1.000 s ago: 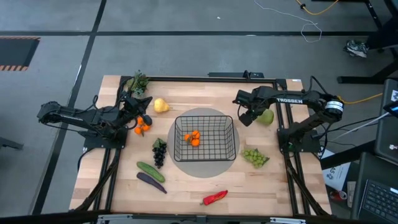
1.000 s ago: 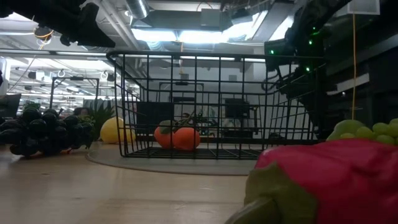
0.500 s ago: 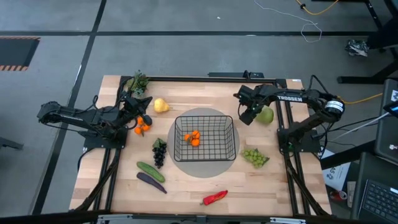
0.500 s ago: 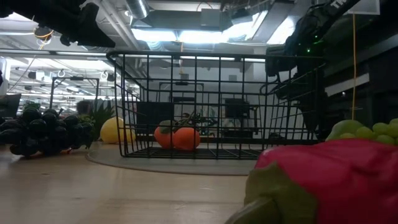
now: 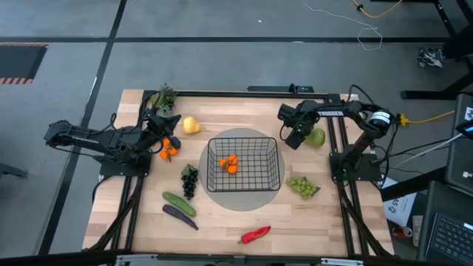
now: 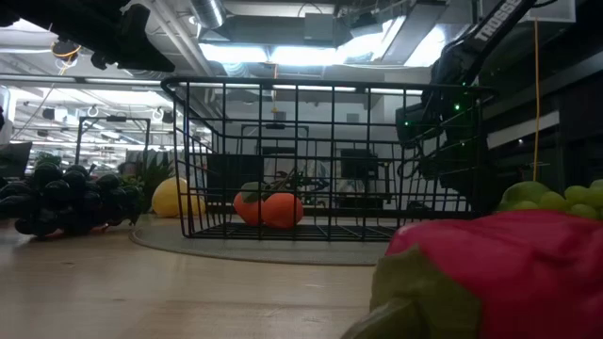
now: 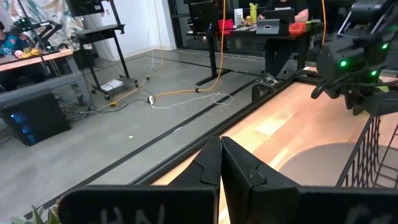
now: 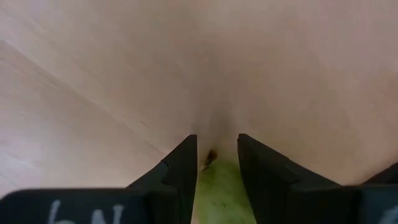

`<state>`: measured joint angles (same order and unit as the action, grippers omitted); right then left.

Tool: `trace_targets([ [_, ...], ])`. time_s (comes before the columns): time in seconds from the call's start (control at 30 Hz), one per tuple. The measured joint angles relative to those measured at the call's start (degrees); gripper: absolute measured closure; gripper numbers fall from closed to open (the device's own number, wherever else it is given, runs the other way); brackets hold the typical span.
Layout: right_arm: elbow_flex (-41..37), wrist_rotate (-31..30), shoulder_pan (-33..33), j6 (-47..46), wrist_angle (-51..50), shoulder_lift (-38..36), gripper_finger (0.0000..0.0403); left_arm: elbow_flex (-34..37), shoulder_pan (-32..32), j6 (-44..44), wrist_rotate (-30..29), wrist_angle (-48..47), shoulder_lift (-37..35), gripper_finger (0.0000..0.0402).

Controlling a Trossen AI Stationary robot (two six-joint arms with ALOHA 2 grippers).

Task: Build produce basket
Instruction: Put the green pear into the black wire basket

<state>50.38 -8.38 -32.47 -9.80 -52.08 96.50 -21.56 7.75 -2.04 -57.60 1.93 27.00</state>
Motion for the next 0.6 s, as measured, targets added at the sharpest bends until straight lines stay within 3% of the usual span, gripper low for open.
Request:
trace_targets([
  [0.27,0.53,1.12,0.00,1.11,-0.39,1.68,0.0295,0.00,0.00,-0.02,0.00,0.00,0.00,0.0401],
  [0.6,1.69,2.22,0.02,0.92,-1.50,2.00,0.0395,0.00,-0.01,-0.02,0.00,0.00,0.00,0.0401],
])
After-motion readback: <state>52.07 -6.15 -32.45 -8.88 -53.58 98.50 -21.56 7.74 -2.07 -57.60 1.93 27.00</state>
